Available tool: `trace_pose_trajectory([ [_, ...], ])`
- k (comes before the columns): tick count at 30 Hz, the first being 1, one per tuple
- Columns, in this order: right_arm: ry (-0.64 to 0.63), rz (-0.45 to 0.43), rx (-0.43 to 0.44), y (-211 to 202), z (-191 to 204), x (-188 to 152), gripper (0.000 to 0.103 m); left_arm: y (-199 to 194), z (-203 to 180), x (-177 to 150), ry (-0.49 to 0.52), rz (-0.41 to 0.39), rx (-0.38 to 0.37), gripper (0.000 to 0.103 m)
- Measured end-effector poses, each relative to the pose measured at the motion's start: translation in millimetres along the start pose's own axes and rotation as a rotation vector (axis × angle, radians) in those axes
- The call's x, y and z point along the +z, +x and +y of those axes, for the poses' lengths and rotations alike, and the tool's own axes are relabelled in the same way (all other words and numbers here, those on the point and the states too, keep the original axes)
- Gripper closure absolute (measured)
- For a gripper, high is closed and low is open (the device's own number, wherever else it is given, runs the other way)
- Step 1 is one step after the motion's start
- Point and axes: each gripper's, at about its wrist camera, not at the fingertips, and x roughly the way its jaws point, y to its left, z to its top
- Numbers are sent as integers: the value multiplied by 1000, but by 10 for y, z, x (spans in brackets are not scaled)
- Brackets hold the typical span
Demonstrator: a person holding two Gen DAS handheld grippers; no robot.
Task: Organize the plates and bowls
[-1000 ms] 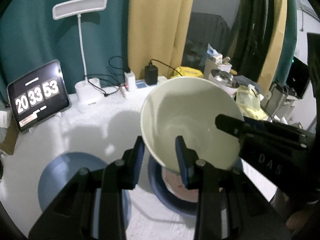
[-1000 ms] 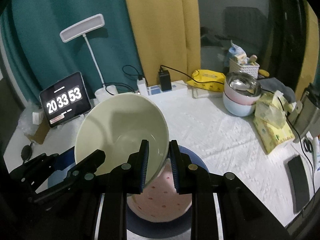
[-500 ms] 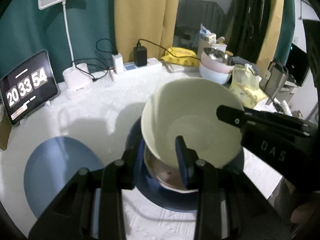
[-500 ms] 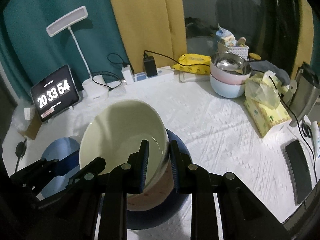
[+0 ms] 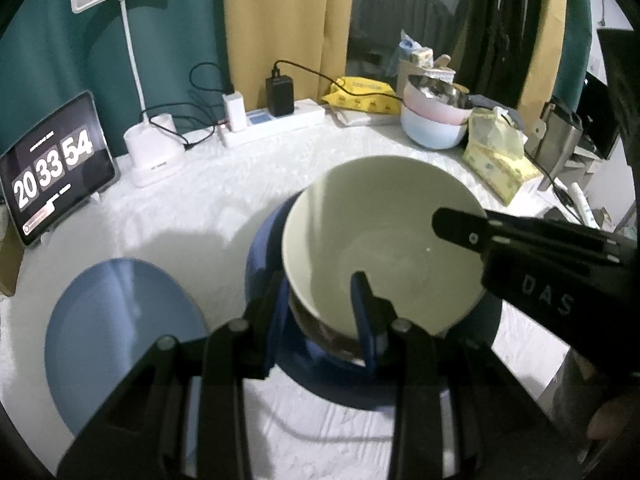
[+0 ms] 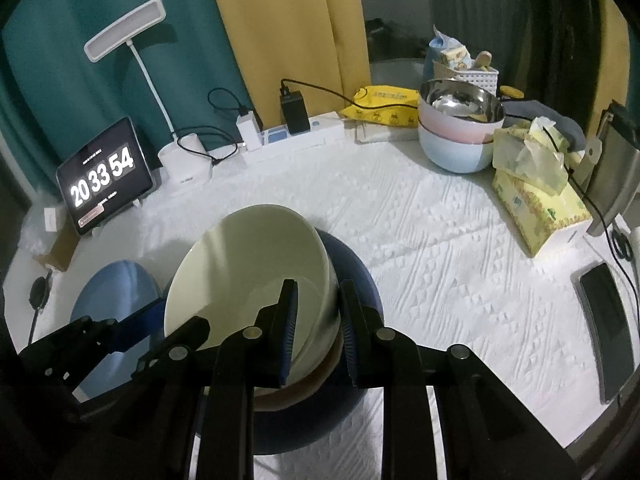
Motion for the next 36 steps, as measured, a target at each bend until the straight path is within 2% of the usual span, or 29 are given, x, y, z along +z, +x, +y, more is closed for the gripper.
trace_pose_trajectory([
  [6,10,40,13,85,-14,-79,80,62,29,-63,3,26,2,71],
  [13,-2,0,21,3,1,-62,80,9,38,-69,3,32,-16,68],
  [19,-12,-35,-3,-120,-77,7,79,-159,74,-67,12,-5,-18,68],
  [27,14,-51,-28,-168,-330,44,79,-287,347,-21,-67,-57,-4,66],
  [31,19,-30,-17,-102,-402,12,79,-245,425,-28,-90,-53,8,59],
  [36,25,-9,1,-22,-433,-21,79,-178,455,-48,-101,-40,18,58],
])
